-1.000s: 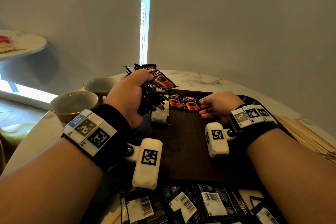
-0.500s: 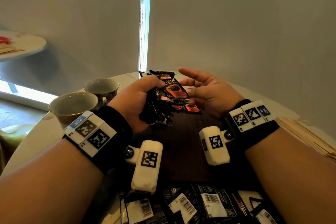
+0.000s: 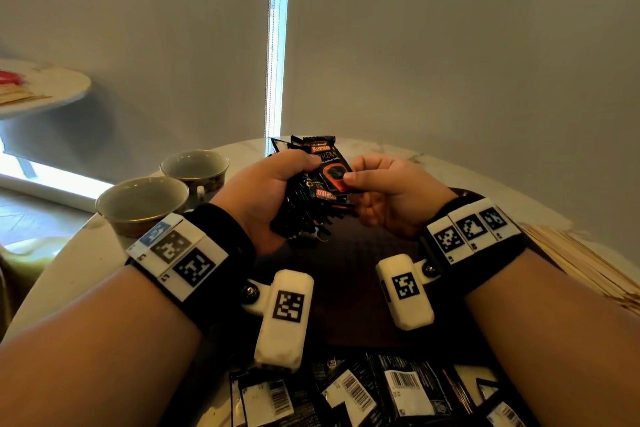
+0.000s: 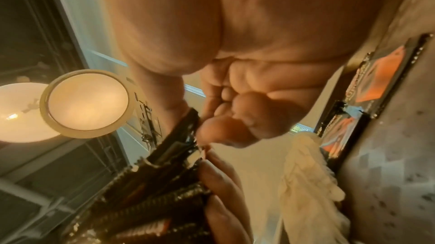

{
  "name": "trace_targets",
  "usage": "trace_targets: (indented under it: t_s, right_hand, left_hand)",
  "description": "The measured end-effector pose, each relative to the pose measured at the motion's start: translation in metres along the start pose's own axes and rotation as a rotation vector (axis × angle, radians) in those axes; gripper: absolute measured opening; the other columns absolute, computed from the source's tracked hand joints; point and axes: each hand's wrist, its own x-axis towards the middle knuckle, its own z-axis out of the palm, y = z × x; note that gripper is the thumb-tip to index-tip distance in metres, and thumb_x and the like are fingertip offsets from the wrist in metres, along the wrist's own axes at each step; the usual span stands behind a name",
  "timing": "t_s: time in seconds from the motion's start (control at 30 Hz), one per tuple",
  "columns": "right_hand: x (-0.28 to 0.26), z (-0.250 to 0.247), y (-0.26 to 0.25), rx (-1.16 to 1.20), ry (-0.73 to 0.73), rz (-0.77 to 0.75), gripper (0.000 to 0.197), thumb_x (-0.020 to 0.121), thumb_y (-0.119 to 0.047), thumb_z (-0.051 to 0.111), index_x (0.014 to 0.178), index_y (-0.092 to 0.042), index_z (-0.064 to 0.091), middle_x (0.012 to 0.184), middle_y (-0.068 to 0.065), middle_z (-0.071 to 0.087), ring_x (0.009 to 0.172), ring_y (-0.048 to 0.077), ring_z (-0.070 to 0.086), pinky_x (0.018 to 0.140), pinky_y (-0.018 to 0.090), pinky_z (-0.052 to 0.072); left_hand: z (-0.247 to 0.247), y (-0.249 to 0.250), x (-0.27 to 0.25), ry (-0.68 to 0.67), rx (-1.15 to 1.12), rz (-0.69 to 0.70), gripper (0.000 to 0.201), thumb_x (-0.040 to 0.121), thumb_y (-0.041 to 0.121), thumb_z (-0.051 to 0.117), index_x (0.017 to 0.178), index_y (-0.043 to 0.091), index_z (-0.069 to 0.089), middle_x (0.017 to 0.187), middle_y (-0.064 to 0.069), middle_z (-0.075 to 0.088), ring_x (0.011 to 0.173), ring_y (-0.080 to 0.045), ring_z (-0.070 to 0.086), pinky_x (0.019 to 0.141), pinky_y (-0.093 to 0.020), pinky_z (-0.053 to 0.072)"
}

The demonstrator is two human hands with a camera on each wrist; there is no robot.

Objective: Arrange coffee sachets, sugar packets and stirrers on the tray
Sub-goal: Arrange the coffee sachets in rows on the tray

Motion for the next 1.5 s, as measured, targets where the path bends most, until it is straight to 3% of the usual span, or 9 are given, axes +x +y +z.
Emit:
trace_targets:
  t_s: [0.1, 0.2, 0.3, 0.37, 0.47, 0.7, 1.0, 1.37, 1.5]
  right_hand:
    - [0.004, -0.001, 0.001, 0.084, 0.085, -0.022, 0.013, 0.077, -0.015, 0.066, 0.085, -0.007, 0.058, 0.062, 0.004, 0.063, 0.043, 0.011, 0.051, 0.038, 0.02, 0.037]
    - [0.012, -0.012, 0.006, 0.18, 0.268, -0.017, 0.006, 0.088, -0.012, 0.062, 0.087, -0.009, 0.057, 0.073, 0.005, 0.065, 0.05, 0.01, 0.049, 0.041, 0.02, 0.034]
    - [0.019, -0.026, 0.015, 0.249, 0.416, 0.094, 0.022, 0.098, -0.014, 0.053, 0.112, 0.001, 0.062, 0.081, 0.005, 0.06, 0.051, 0.008, 0.046, 0.046, 0.021, 0.033]
    - [0.02, -0.033, 0.02, 0.198, 0.477, 0.19, 0.028, 0.098, -0.015, 0.054, 0.119, 0.002, 0.063, 0.086, 0.007, 0.066, 0.053, 0.011, 0.052, 0.047, 0.021, 0.031]
    - [0.018, -0.034, 0.026, 0.125, 0.492, 0.268, 0.029, 0.095, -0.009, 0.055, 0.119, 0.004, 0.061, 0.098, 0.016, 0.066, 0.063, 0.018, 0.059, 0.039, 0.02, 0.03]
    - [0.018, -0.032, 0.03, -0.013, 0.529, 0.339, 0.012, 0.092, 0.003, 0.061, 0.102, -0.003, 0.066, 0.082, 0.009, 0.067, 0.054, 0.009, 0.061, 0.043, 0.019, 0.047]
    - [0.018, -0.027, 0.026, -0.272, 0.475, 0.352, 0.02, 0.086, -0.003, 0.074, 0.104, -0.007, 0.068, 0.093, 0.012, 0.075, 0.058, 0.014, 0.068, 0.042, 0.023, 0.046]
    - [0.015, -0.02, 0.023, -0.241, 0.473, 0.363, 0.013, 0.086, 0.0, 0.073, 0.097, -0.004, 0.066, 0.085, 0.013, 0.074, 0.065, 0.019, 0.073, 0.047, 0.024, 0.053]
    - [0.015, -0.016, 0.023, -0.2, 0.457, 0.378, 0.007, 0.095, -0.01, 0.065, 0.093, -0.004, 0.064, 0.085, 0.012, 0.069, 0.065, 0.019, 0.071, 0.051, 0.023, 0.054]
  left_hand:
    - [0.001, 0.001, -0.001, 0.012, 0.005, 0.046, 0.037, 0.099, 0.02, 0.051, 0.127, -0.002, 0.059, 0.088, -0.017, 0.07, 0.06, -0.024, 0.069, 0.046, -0.028, 0.053]
    - [0.0, 0.004, 0.001, 0.071, 0.0, 0.092, 0.024, 0.099, 0.019, 0.053, 0.114, 0.002, 0.06, 0.079, -0.013, 0.068, 0.056, -0.022, 0.067, 0.049, -0.027, 0.052]
    - [-0.004, 0.006, 0.003, 0.129, -0.011, 0.123, 0.023, 0.098, 0.02, 0.053, 0.114, 0.004, 0.058, 0.08, -0.012, 0.065, 0.059, -0.021, 0.064, 0.057, -0.031, 0.049]
    - [-0.003, 0.008, 0.003, 0.139, -0.017, 0.139, 0.021, 0.098, 0.021, 0.053, 0.111, 0.005, 0.058, 0.079, -0.011, 0.064, 0.059, -0.021, 0.063, 0.058, -0.031, 0.047]
    - [-0.002, 0.008, 0.003, 0.126, -0.035, 0.15, 0.016, 0.099, 0.02, 0.05, 0.101, 0.006, 0.059, 0.076, -0.01, 0.063, 0.055, -0.02, 0.062, 0.053, -0.027, 0.046]
    - [-0.003, 0.008, 0.005, 0.132, -0.078, 0.162, 0.012, 0.098, 0.019, 0.051, 0.094, 0.008, 0.057, 0.074, -0.008, 0.06, 0.053, -0.019, 0.061, 0.049, -0.024, 0.048]
    - [-0.005, 0.008, 0.007, 0.144, -0.073, 0.17, 0.02, 0.096, 0.02, 0.054, 0.11, 0.006, 0.054, 0.078, -0.009, 0.065, 0.056, -0.019, 0.064, 0.051, -0.027, 0.049]
    - [-0.007, 0.007, 0.008, 0.153, -0.07, 0.163, 0.029, 0.094, 0.021, 0.057, 0.118, 0.006, 0.055, 0.082, -0.011, 0.067, 0.06, -0.021, 0.066, 0.053, -0.028, 0.051]
    - [-0.007, 0.007, 0.007, 0.147, -0.07, 0.161, 0.031, 0.094, 0.021, 0.057, 0.121, 0.005, 0.056, 0.086, -0.012, 0.067, 0.063, -0.022, 0.067, 0.056, -0.03, 0.051]
